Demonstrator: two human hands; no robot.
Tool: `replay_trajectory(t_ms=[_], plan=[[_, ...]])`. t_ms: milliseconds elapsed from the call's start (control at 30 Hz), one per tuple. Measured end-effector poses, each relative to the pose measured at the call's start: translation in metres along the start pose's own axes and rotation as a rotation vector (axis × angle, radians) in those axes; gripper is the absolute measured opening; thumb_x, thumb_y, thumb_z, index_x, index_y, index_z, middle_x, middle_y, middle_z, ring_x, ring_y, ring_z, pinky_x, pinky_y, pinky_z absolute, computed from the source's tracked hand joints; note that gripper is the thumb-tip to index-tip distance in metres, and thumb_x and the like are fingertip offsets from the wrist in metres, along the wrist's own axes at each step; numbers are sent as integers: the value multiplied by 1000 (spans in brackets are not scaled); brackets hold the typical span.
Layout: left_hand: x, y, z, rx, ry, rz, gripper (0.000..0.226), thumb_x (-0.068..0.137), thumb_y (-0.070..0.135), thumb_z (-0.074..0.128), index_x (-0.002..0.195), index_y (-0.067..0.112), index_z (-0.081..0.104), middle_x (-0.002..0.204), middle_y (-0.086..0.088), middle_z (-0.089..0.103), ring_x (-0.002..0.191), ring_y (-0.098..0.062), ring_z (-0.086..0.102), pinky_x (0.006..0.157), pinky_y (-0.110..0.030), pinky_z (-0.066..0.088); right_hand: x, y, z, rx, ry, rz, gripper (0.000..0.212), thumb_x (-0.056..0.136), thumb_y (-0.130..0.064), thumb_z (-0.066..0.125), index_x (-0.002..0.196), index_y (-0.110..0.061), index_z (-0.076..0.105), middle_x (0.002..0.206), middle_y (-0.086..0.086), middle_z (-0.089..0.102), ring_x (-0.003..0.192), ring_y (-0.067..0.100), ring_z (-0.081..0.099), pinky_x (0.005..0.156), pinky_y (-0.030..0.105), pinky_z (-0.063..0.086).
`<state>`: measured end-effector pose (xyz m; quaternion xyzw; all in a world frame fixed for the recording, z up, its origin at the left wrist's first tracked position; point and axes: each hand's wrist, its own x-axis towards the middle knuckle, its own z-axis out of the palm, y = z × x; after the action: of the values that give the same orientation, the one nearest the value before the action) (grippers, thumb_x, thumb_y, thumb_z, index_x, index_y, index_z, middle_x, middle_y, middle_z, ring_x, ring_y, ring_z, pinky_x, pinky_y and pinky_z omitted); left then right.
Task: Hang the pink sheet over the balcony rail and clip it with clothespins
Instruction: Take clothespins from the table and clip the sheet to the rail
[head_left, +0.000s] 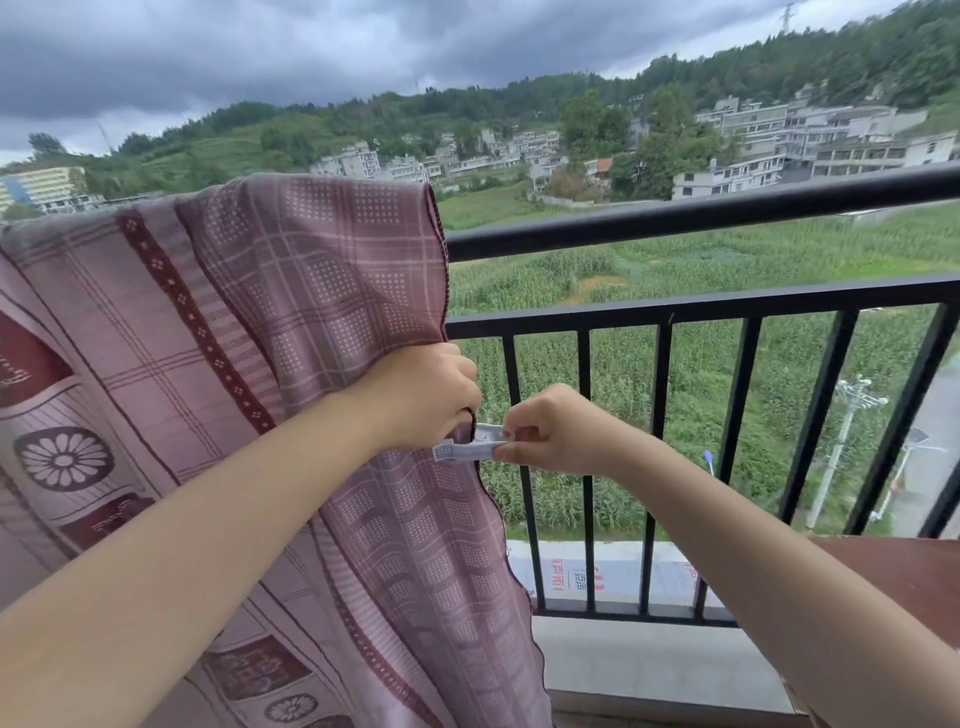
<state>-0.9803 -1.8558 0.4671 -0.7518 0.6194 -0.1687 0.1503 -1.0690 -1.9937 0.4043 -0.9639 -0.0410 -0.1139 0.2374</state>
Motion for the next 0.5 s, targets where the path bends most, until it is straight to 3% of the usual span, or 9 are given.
replay_trajectory(t_ms=[133, 233, 300, 367, 500], plan=[[-3, 1, 4, -62, 124, -11, 25, 89, 21, 48, 104, 10, 65, 105, -6, 62, 99, -23, 54, 83, -37, 50, -1, 0, 0, 8, 25, 21, 34, 84, -26, 58, 112, -6, 57, 103, 8, 65, 81, 23, 63, 78, 30, 55], [-15, 9, 15, -253, 390, 19, 30, 78, 18, 45, 93, 3, 66, 82, -12, 62, 70, -22, 56, 57, -33, 51, -11, 4, 6, 127, 100, 69, 58, 81, -27, 60, 133, -13, 38, 120, 4, 56, 91, 12, 58, 85, 17, 46], [-27, 25, 23, -570, 406, -61, 37, 72, 18, 35, 96, 4, 60, 82, -5, 54, 74, -15, 47, 67, -22, 41, -24, 9, 14, 206, 235, 101, 49, 83, -21, 58, 128, -11, 43, 118, 5, 57, 93, 7, 53, 83, 13, 45], [-37, 43, 27, -961, 282, -218, 32, 73, 13, 30, 99, 12, 48, 84, 6, 45, 79, -3, 42, 73, -10, 37, -39, 14, 23, 279, 330, 143, 34, 85, -14, 56, 118, -7, 54, 106, 6, 62, 84, 5, 54, 76, 5, 47], [-39, 64, 47, -1406, 203, -365, 30, 74, 19, 39, 103, 24, 39, 92, 6, 43, 87, -4, 43, 80, -13, 39, -62, 15, 41, 471, 313, 210, 20, 84, -10, 57, 103, -6, 63, 81, -8, 63, 74, 4, 59, 73, 9, 50]])
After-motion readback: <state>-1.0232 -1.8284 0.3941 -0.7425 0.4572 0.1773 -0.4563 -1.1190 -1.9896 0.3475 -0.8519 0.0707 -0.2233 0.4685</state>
